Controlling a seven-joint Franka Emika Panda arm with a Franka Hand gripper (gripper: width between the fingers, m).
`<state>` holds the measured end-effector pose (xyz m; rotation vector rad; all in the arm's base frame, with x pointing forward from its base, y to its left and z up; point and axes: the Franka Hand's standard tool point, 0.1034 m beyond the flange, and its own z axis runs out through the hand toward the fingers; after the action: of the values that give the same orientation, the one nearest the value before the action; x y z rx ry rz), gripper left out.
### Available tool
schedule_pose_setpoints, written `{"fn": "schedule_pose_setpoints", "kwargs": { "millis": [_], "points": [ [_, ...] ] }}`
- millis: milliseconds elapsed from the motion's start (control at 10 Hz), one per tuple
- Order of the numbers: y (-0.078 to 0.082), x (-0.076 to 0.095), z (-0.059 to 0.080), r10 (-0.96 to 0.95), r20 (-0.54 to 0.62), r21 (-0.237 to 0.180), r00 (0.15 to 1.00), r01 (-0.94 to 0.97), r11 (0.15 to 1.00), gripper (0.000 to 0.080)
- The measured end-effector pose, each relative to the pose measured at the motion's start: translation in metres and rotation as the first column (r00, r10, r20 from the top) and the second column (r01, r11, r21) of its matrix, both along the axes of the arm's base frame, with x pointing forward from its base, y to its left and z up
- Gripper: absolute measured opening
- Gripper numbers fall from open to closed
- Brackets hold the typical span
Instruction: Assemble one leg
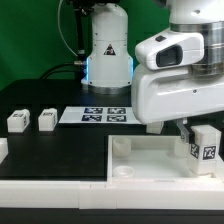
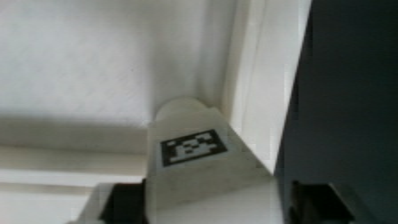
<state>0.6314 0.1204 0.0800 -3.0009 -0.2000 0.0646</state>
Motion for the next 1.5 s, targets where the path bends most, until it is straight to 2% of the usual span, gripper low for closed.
{"fn": "schedule_pose_setpoints", "kwargs": {
  "millis": [100,500,600,700,900,1100,1200,1400,1500],
  "points": [
    [-0.0016,0.0003,-0.0001,-0.002,0.0,-0.001,1.0,0.002,1.0,0.0309],
    [-0.0034,0.0009,0.0002,-0.067,-0.005,-0.004,0.998,0.067,0.998,0.0308],
    [-0.0031,0.0009,0.001,-0.203,-0.012,-0.01,0.979,0.203,0.979,0.0308],
    [-0.0028,0.0007,0.0013,-0.377,-0.033,-0.023,0.926,0.376,0.926,0.0305],
    [-0.0029,0.0002,-0.0003,-0.568,-0.061,-0.039,0.821,0.566,0.823,0.0303],
    [0.0008,-0.0009,-0.002,-0.764,-0.084,-0.073,0.64,0.761,0.645,0.0303],
    [0.0034,-0.002,-0.005,-0.833,-0.088,-0.093,0.547,0.828,0.554,0.0303],
    [-0.0007,-0.0007,-0.0067,-0.874,-0.091,-0.104,0.478,0.868,0.486,0.0297],
    [0.0003,-0.0006,-0.0066,-0.91,-0.097,-0.113,0.403,0.904,0.413,0.0297]
  ]
}}
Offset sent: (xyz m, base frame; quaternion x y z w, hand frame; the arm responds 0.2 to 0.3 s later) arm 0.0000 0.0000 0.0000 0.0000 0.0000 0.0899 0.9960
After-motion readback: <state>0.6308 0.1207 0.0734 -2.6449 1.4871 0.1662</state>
